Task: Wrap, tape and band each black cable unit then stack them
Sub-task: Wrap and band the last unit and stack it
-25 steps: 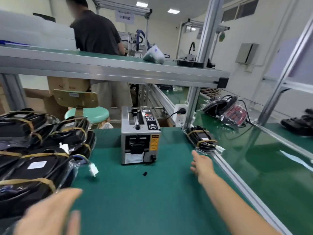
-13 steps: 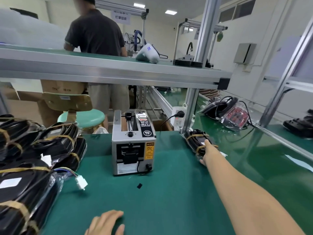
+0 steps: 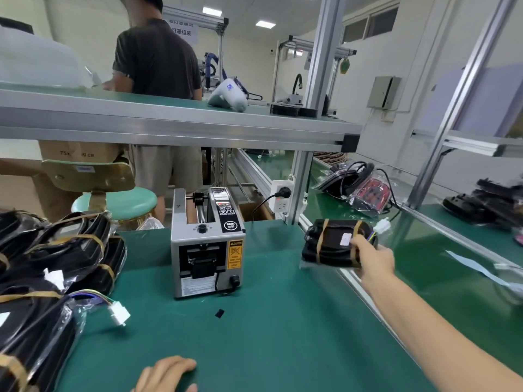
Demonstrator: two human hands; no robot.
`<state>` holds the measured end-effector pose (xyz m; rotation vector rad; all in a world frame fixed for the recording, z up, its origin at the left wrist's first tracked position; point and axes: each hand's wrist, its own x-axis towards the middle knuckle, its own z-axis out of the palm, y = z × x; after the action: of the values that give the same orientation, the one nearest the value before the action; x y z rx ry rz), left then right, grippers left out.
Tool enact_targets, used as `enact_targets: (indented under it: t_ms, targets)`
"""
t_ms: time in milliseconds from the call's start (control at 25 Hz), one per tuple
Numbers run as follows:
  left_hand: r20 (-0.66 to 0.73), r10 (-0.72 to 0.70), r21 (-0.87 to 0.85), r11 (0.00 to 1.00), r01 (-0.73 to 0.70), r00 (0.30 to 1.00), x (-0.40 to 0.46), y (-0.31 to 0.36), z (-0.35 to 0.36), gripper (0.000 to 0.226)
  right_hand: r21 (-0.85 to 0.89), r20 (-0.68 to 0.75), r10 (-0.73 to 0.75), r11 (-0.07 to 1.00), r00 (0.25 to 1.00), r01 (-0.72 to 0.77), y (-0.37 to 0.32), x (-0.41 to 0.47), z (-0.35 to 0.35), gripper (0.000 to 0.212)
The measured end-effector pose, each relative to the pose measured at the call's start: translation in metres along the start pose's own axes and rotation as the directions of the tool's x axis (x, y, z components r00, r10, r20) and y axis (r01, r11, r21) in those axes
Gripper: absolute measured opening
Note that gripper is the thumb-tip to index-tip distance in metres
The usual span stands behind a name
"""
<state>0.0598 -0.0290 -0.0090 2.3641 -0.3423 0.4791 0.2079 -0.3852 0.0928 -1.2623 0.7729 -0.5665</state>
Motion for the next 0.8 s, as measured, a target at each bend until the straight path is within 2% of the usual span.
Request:
enact_targets:
  t_ms: [40,120,200,280,360,440,520,560,640,720,800]
  targets:
    - [0.027,-0.050,-0.050,0.997,0.052,0.998,0.000,0.005,-0.003,0.041,-0.071,0.089,-0.067,0.995,0.994,0.074,-0.007,-0.018,-0.022,0.042]
    - [-0.066,-0.080,-0.192,0.979,0.066,0.995,0.001,0.014,-0.009,0.045,-0.162,0.266,-0.171,0.962,0.949,0.219,-0.018,-0.059,-0.057,0.020]
    - [-0.204,0.039,-0.177,0.981,-0.076,0.978,0.005,0.038,-0.026,0.042,-0.168,0.502,-0.262,0.905,0.825,0.390,-0.024,-0.106,-0.072,0.018]
    - [-0.253,0.178,-0.176,0.958,-0.226,0.951,0.013,0.061,-0.047,0.053,-0.114,0.768,-0.255,0.848,0.587,0.518,-0.027,-0.154,-0.065,0.030]
    - [-0.178,0.214,-0.224,0.942,-0.251,0.961,0.022,0.076,-0.075,0.080,-0.039,0.931,-0.183,0.812,0.317,0.583,-0.023,-0.193,-0.045,0.044]
    - [-0.036,0.169,-0.354,0.919,-0.171,0.985,0.023,0.075,-0.101,0.096,0.024,0.987,-0.117,0.780,0.108,0.625,-0.013,-0.220,-0.020,0.050]
    - [0.004,0.117,-0.437,0.893,-0.103,0.993,0.013,0.064,-0.117,0.094,0.078,0.996,-0.083,0.736,-0.024,0.672,-0.007,-0.237,0.003,0.053]
    - [-0.026,0.072,-0.472,0.878,-0.076,0.997,0.005,0.057,-0.123,0.091,0.079,0.997,-0.046,0.751,-0.068,0.656,-0.004,-0.241,0.012,0.054]
    - [-0.093,-0.002,-0.540,0.840,-0.049,0.996,-0.010,0.044,-0.128,0.088,0.021,0.993,0.047,0.825,-0.106,0.564,0.002,-0.247,0.027,0.050]
    - [-0.128,-0.029,-0.559,0.827,-0.048,0.991,-0.023,0.036,-0.127,0.089,0.002,0.994,0.049,0.895,-0.102,0.446,0.009,-0.251,0.037,0.029]
    - [-0.137,0.004,-0.534,0.842,-0.078,0.991,-0.029,0.035,-0.128,0.092,0.021,0.998,0.001,0.922,-0.058,0.386,0.013,-0.254,0.044,0.015]
